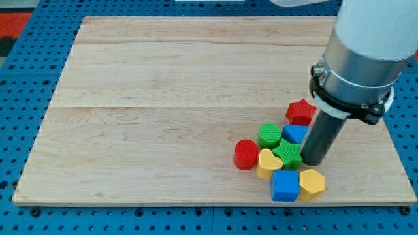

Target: Put the red star at the center of the board

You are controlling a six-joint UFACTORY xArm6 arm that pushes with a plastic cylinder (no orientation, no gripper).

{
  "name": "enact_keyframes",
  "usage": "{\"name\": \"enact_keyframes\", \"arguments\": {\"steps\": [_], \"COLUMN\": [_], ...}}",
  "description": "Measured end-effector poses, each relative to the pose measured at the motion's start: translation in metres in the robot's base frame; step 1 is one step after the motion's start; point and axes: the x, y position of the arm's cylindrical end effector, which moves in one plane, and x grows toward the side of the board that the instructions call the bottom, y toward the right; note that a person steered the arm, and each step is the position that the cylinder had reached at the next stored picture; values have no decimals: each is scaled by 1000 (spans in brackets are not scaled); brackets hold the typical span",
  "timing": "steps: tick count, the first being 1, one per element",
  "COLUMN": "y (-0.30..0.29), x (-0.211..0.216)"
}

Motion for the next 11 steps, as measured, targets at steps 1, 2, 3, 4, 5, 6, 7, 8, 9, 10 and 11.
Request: {"name": "enact_keyframes", "arguments": {"steps": [1,2,3,4,5,6,7,8,9,10,11], "y": [26,72,79,-18,-135,-131,-195,-210,-185,-216,-126], "x": [0,-3,-62,-79,-101,-91,-82,-112,-141,-128,-79]}}
